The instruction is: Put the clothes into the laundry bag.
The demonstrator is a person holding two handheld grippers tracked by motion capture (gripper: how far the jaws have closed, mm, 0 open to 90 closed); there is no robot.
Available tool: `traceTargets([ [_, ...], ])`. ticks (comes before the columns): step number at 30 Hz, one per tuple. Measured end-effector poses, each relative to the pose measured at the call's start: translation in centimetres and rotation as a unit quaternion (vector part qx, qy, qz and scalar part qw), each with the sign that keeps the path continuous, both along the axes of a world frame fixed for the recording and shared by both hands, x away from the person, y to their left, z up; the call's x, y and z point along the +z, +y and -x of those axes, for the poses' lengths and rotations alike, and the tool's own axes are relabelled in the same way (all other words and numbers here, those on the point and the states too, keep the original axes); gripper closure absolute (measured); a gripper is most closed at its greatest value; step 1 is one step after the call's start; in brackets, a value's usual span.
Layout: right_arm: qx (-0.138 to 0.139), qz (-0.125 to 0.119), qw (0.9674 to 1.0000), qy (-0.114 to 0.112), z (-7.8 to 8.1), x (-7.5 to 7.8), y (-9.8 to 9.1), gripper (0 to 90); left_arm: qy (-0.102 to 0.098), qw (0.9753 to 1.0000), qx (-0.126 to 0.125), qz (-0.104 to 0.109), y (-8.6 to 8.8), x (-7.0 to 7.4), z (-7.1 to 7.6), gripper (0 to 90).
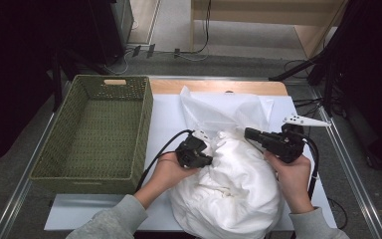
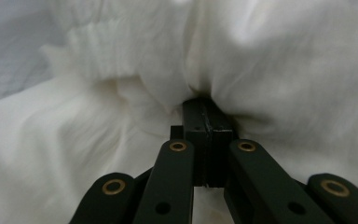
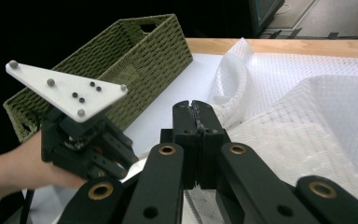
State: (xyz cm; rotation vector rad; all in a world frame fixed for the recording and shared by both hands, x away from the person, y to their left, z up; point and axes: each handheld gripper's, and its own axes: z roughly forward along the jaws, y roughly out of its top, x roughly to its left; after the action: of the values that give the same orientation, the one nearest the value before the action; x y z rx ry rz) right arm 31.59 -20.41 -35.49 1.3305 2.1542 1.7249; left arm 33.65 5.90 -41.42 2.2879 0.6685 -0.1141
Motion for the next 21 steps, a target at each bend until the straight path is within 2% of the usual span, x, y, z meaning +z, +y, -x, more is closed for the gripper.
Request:
traceTargets([
  [6,0.006,0.004,1.0,0.006,-0.3,-0.5,0.5,89.9,0.016,0.9985,-0.002,0.052,-2.1,0.0,-0.6,90.0],
  [10,0.008,-0.002,0.9999,0.01,-0.4,-0.7,0.9,90.0,0.028,0.9953,-0.005,0.093,-3.4,0.1,-0.7,90.0],
  [13,0.022,-0.022,0.9995,0.007,-0.4,-0.5,1.4,90.0,0.024,0.9934,-0.002,0.112,-3.7,0.6,-0.4,90.0],
  [16,0.033,-0.033,0.9989,-0.004,0.1,0.2,1.9,90.0,0.015,0.9923,0.0,0.123,-3.3,1.3,-0.1,90.0],
  [19,0.046,-0.05,0.9975,-0.022,0.9,1.3,2.3,90.0,0.007,0.9887,0.001,0.15,-2.6,2.5,0.3,90.0],
  [21,0.054,-0.063,0.996,-0.034,1.3,1.9,2.5,90.0,0.0,0.9886,0.001,0.151,-2.5,2.8,0.5,90.0],
])
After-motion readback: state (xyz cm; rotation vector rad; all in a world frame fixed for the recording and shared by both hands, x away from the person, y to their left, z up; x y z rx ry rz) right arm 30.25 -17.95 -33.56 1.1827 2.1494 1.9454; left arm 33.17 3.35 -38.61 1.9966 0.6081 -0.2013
